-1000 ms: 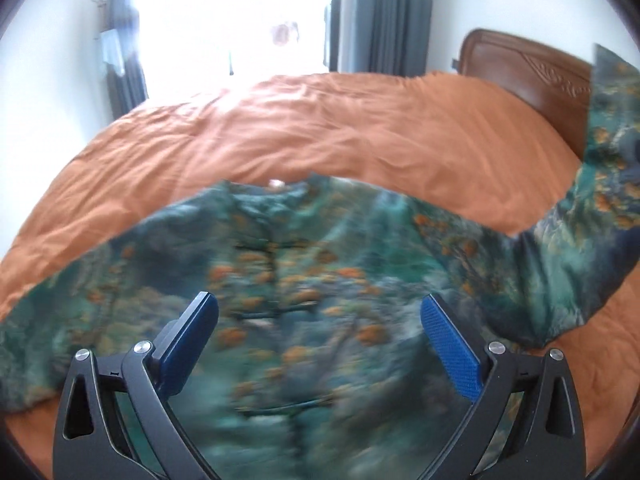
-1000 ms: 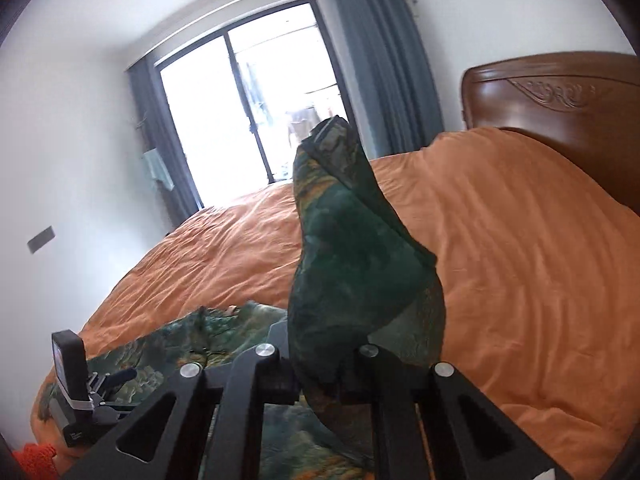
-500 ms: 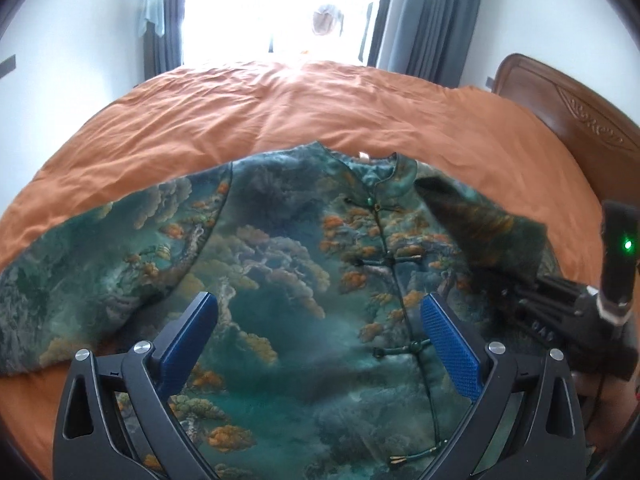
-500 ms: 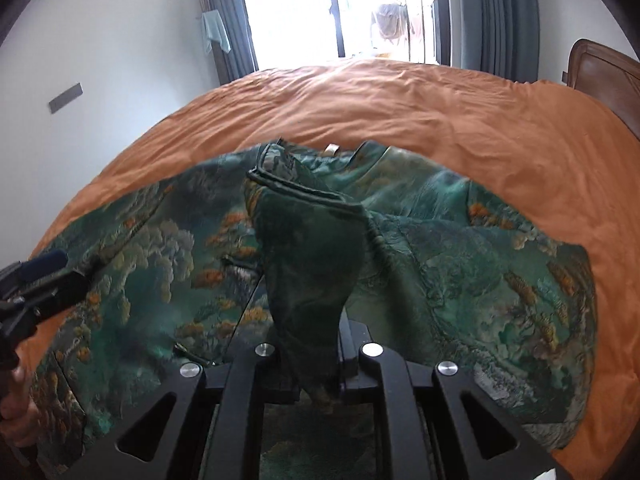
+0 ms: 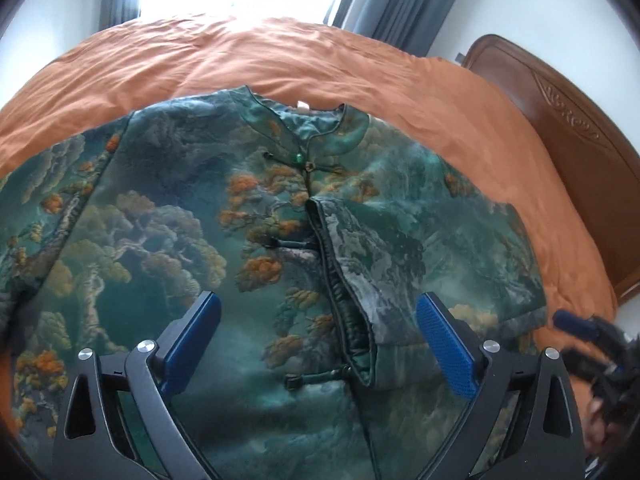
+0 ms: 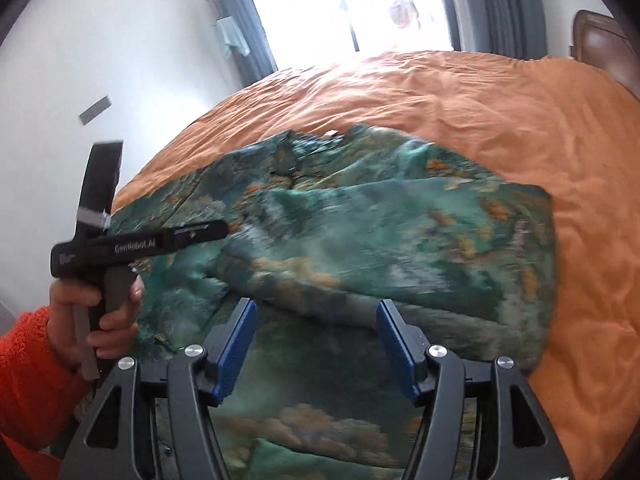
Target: Fold large clothes
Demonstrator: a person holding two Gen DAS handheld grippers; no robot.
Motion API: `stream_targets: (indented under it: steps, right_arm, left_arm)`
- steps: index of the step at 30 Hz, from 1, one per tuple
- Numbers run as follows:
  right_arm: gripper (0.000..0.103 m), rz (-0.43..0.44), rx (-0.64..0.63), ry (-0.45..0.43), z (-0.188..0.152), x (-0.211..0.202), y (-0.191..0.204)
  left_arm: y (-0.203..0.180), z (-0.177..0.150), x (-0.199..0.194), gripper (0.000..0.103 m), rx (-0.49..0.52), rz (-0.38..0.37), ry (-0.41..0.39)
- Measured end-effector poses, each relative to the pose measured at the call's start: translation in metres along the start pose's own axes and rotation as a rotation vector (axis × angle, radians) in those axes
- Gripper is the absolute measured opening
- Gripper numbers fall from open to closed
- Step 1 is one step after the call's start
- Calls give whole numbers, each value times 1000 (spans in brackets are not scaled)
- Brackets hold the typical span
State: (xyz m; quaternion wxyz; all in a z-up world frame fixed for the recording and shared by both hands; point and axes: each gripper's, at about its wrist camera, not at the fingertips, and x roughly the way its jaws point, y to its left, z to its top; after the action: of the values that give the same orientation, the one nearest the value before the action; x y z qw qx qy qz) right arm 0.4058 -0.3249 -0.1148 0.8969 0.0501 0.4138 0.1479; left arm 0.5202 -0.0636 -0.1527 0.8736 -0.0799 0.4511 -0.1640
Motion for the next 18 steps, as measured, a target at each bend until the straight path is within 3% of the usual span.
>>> stream_targets:
  steps: [1,2,3,4,6,9,13,18]
  right_arm:
    - [63,-48,18,-14,7,-3,-17]
    - [56,-94,38,-31,14,-6,-34]
    - [45,-135,65,-47,22,-7,-53]
    - [41,-157,86,-51,30,-3,-68]
    - [32,-196,107,-48,46,11,-92]
    - [30,-190,114,-7,61,48,-111]
    - [30,-186,166,132,50,108,-126]
    - [30,-195,148,96,40,97,-118]
  left_arm:
    - [-6,-1,9,82,15,25,10]
    - [-10,-2,18,72,29,51,24]
    - [-14,-5,26,68,41,72,41]
    - [-16,-8,32,63,51,88,52]
    - [-19,-13,34,63,72,121,43]
    - [-19,-18,36,63,81,141,38]
    - [-19,-22,41,64,100,163,35]
    - [-19,-25,42,64,111,170,25]
